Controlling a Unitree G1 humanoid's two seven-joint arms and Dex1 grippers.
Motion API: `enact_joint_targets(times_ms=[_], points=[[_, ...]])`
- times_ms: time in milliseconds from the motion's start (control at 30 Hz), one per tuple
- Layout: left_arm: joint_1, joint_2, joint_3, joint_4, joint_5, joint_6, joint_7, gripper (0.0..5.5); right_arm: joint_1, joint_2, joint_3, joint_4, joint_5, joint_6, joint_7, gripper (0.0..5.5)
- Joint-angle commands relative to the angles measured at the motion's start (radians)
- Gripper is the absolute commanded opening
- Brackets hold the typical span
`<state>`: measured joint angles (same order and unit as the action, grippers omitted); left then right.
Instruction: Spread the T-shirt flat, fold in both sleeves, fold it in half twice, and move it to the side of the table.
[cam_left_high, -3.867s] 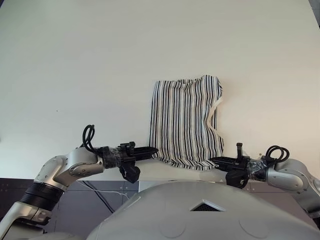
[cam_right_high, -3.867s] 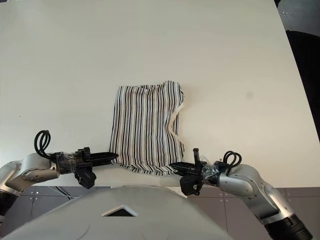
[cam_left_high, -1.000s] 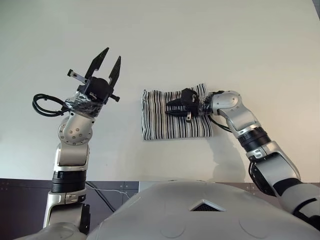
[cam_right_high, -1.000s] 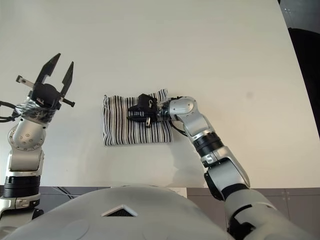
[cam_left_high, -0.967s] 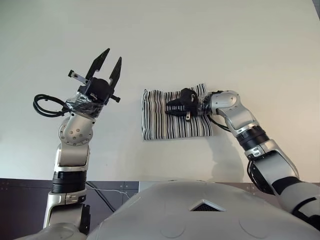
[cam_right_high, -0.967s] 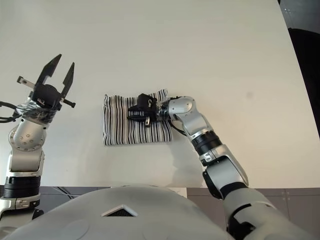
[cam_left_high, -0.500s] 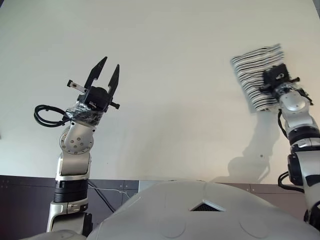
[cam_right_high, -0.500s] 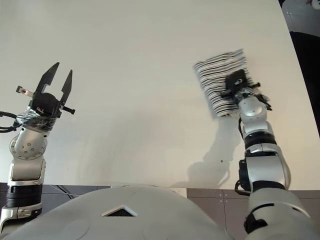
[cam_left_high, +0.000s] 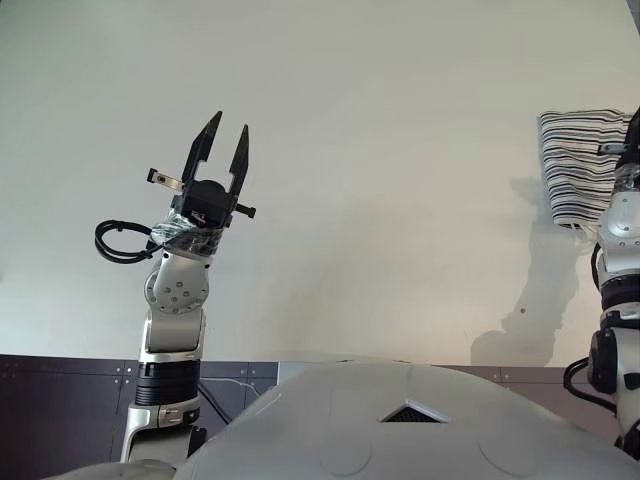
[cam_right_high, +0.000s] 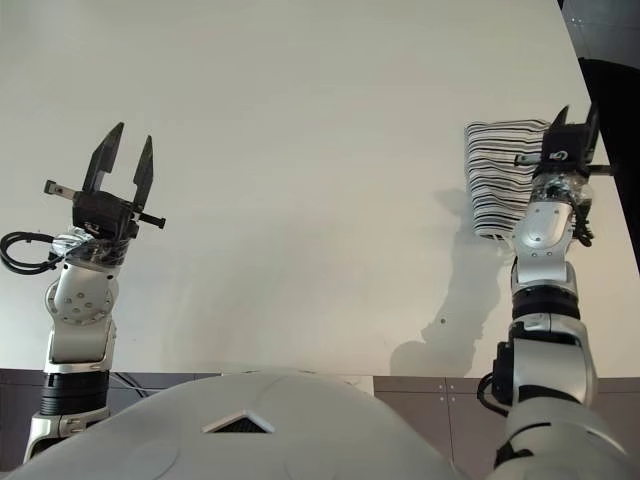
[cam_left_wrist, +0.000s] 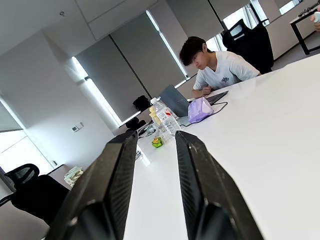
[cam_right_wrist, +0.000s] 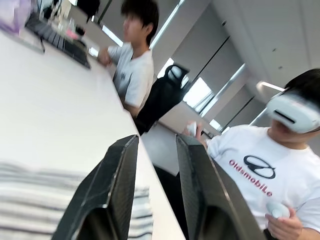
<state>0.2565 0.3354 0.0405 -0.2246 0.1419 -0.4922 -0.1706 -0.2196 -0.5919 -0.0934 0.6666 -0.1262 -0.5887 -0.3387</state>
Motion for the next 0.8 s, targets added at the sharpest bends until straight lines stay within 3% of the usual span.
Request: enact_joint_targets(times_ms=[33, 133, 233, 800], points=[[0.017, -0.102, -0.016, 0.019, -0.007, -0.074, 0.08, 1.39, 0.268, 0.205, 0.042, -0.626, -0.091, -0.072, -0.06, 1.36], [0.027, -0.192, -0.041, 0.095, 0.025, -0.078, 0.147, 1.39, 0.369, 0.357, 0.232, -0.699, -0.047, -0.045, 0.006, 1.36], [0.018, -0.257, -0.06, 0.201, 0.078, -0.107, 0.222, 1.39, 0.435, 0.45, 0.312, -0.688, -0.034, -0.012, 0.054, 1.36], [-0.029, -0.323, -0.113, 0.396, 0.1, -0.238, 0.302, 1.39, 0.463, 0.572, 0.326, -0.632, -0.141, 0.036, 0.096, 1.36]])
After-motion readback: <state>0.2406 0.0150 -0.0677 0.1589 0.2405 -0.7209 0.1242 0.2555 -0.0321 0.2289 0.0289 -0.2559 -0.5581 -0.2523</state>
